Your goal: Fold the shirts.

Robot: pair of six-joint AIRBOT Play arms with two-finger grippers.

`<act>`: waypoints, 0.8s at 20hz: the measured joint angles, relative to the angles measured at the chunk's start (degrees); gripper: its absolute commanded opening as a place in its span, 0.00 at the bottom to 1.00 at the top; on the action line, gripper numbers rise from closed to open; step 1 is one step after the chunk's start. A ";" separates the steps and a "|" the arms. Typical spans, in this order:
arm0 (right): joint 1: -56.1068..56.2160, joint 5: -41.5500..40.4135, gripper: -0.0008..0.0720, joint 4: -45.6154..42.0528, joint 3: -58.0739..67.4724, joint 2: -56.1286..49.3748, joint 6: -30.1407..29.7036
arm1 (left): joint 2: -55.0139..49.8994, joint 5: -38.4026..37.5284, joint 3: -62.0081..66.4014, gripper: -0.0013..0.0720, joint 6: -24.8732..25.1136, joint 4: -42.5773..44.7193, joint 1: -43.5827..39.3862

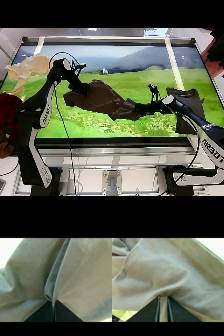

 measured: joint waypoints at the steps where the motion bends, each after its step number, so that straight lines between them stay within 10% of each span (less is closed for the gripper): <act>1: 0.00 -0.13 0.50 -1.18 0.00 0.00 0.02 | 0.00 -0.17 0.07 0.04 0.02 -0.04 0.00; 2: 0.00 -0.24 0.84 -2.67 0.00 0.00 0.17 | 0.00 -0.26 0.11 0.04 0.09 -0.09 0.00; 8: 0.07 -0.66 0.85 -7.02 0.02 0.00 2.99 | 0.00 -0.72 0.42 0.04 0.20 -0.35 0.00; 14: 1.79 -1.55 0.67 -5.77 0.11 -2.25 3.61 | 0.00 -0.85 0.46 0.04 -0.11 -0.31 0.00; 16: 3.19 -2.14 0.34 -4.48 0.17 -4.11 3.61 | 0.00 -0.98 0.46 0.04 -0.24 -0.28 0.00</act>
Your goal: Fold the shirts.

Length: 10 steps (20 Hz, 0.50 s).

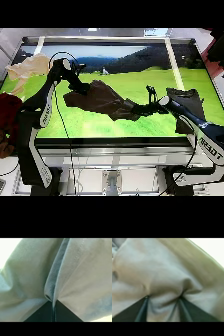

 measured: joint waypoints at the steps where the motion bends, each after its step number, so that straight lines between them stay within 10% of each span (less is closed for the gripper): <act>1: 0.68 -0.04 0.06 0.26 0.02 -0.87 0.04 | 0.00 -0.17 0.00 0.04 0.00 -0.02 0.00; 10: -3.56 2.91 0.05 1.11 5.75 7.80 -1.86 | 4.59 0.55 4.55 0.03 -0.94 -0.11 0.00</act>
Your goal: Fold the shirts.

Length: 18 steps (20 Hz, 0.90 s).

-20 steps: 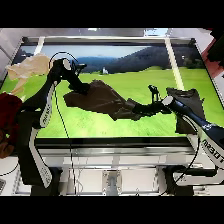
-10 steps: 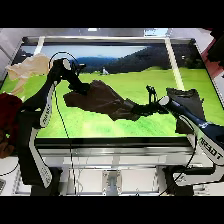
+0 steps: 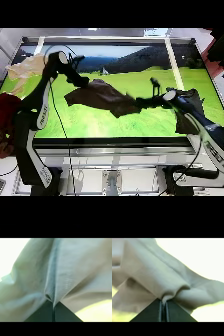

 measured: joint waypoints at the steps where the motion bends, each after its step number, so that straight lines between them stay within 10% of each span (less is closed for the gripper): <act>1: -0.72 1.31 0.05 -0.24 1.90 2.54 -0.22 | 2.10 0.33 0.31 0.04 -0.11 0.02 0.00; 18: -4.22 19.71 0.05 -11.91 28.94 37.53 3.10 | 54.49 0.04 -4.96 0.03 -0.33 0.76 -0.02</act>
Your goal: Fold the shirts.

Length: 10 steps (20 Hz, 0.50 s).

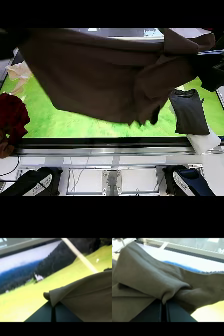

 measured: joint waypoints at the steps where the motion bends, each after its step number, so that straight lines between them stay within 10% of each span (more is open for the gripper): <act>1: 0.00 0.02 0.05 -0.11 -0.33 -1.11 0.04 | -0.02 -0.48 -3.08 0.03 -0.04 0.72 0.00; 7: 0.42 -4.85 0.06 2.12 -6.23 -18.47 0.17 | -7.56 5.51 -25.81 0.03 -4.33 10.54 -0.02; 8: 0.48 -7.06 0.17 2.84 -6.88 -22.36 0.17 | -9.97 8.04 -28.44 0.03 -5.90 12.61 0.00; 10: 0.42 -14.05 0.74 3.93 -7.80 -30.60 0.17 | -15.91 13.38 -32.06 0.03 -9.18 18.49 0.09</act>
